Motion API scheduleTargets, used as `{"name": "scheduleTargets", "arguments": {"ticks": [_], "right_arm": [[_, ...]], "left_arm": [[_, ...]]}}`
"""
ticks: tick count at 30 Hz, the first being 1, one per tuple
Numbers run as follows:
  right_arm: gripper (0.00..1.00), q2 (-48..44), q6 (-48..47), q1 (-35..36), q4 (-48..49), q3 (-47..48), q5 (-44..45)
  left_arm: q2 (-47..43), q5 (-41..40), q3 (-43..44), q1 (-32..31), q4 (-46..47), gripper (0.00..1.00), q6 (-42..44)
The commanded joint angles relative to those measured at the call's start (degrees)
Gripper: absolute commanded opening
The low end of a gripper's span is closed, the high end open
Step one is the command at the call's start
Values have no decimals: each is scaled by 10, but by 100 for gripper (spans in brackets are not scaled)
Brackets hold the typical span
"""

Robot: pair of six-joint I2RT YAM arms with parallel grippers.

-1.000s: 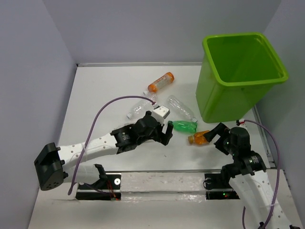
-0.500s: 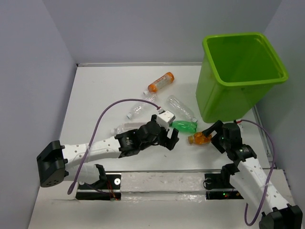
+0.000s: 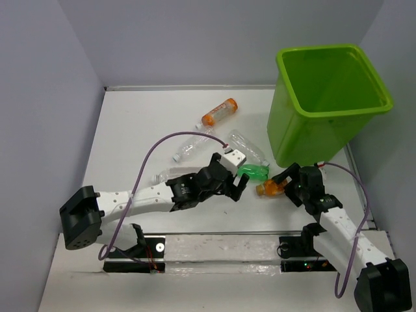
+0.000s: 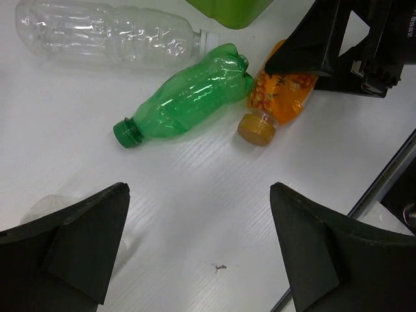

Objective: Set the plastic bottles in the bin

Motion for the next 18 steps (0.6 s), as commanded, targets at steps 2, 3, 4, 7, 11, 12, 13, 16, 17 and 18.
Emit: {"name": "scheduleTargets", "arguments": {"ticks": [2,3,4,7,11,12,13,16,17,18], "right_arm": [[96,10,1,-4,38,-23,9],[94,12,-3,-4,47,-23,9],[92,15,-6,-4,50,-23,6],[75,23,-15,-4,52,-18,8],[52,7,-27,-4,46,-18,6],[50,-9,-31,-4,35,-17,6],[50,-17,-36,-4,30,-16,5],[49,-57,-41,-4,-11,-13,-4],[48,-85,-44,-4,-28,-11,-15],[45,-85,-44,-4,-36,-10,-27]], "left_arm": [[33,-38,60,-3,28,99,63],[48,-40,70,3,42,99,75],[56,-23,76,7,45,99,82],[91,5,102,16,55,99,114],[140,20,136,28,49,99,147],[154,22,144,31,51,99,149],[160,36,148,35,52,99,151],[188,66,169,51,51,99,163],[203,80,184,60,42,99,169],[211,80,192,64,36,99,173]]}}
